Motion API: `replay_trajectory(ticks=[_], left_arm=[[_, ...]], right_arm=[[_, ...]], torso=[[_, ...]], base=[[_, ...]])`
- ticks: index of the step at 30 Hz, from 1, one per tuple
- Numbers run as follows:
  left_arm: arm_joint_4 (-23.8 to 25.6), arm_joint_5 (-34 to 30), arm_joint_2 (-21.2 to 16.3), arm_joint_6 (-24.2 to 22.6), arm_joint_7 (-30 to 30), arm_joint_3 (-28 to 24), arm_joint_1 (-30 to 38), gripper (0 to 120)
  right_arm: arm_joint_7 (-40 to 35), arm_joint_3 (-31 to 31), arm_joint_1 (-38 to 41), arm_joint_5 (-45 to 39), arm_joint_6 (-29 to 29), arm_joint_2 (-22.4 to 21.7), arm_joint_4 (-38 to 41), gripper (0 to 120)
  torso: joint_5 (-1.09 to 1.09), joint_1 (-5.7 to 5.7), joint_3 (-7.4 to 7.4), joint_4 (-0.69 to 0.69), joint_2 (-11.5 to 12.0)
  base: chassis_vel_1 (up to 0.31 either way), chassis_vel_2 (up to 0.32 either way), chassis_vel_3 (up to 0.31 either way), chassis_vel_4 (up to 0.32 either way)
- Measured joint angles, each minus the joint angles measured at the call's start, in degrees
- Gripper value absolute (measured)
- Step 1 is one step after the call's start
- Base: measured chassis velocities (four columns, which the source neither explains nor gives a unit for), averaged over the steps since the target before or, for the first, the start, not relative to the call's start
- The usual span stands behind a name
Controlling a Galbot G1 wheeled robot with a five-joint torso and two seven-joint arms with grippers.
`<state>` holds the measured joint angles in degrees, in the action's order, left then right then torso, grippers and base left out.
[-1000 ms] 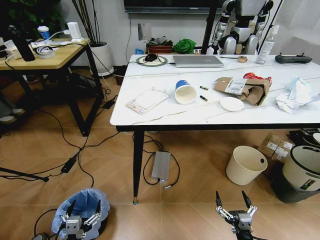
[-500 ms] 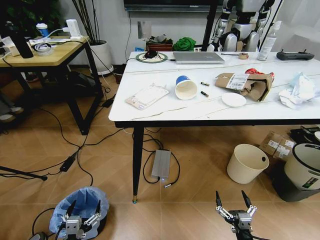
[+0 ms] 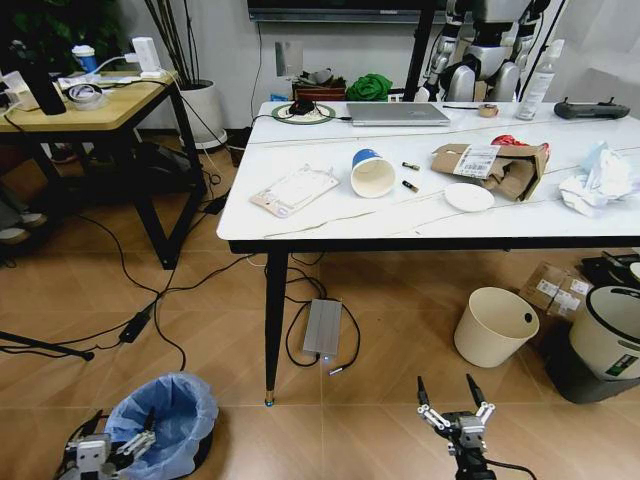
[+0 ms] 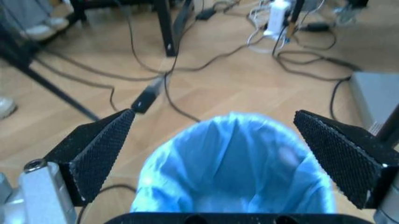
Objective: Pick up the trash bin and place the trash from the table into it.
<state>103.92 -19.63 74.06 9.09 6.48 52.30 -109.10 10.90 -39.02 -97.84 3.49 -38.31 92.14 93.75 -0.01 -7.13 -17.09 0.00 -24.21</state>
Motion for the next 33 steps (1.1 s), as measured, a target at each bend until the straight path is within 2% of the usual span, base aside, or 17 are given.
replay_trajectory(ticks=[10,15,16,22,33], left_arm=[[-7.4,-0.4,-1.8,-5.6,1.1,3.0,4.5,100],[-12.1,0.2,-2.0,-7.6,1.3,3.4,9.2,100],[-13.2,0.0,-2.1,-9.6,1.3,3.4,11.0,100],[-15.2,0.6,-2.5,-14.0,1.3,2.5,13.3,100],[-22.6,2.7,-2.5,-15.1,1.0,1.2,17.7,100]], right_arm=[[-0.1,1.3,0.8,1.3,-1.1,0.0,-2.1,100],[-0.1,1.4,0.6,1.4,-1.1,0.0,-2.2,100],[-0.1,1.4,0.3,1.4,-1.1,0.0,-2.2,100],[-0.1,1.5,-0.1,1.4,-1.1,0.0,-2.2,100],[-0.1,2.0,-0.5,2.1,-1.0,0.0,-2.4,100]], torso=[[0.01,-0.06,-0.11,0.00,-0.2],[0.00,-0.09,-0.16,0.00,-0.3],[0.00,-0.10,-0.18,-0.01,-0.3],[0.01,-0.11,-0.21,0.00,-0.3],[0.01,-0.14,-0.25,0.00,-0.4]], base=[[0.000,0.000,0.000,0.000],[0.000,0.000,0.000,0.000],[0.000,0.000,0.000,0.000],[0.000,0.000,0.000,0.000],[0.000,0.000,0.000,0.000]])
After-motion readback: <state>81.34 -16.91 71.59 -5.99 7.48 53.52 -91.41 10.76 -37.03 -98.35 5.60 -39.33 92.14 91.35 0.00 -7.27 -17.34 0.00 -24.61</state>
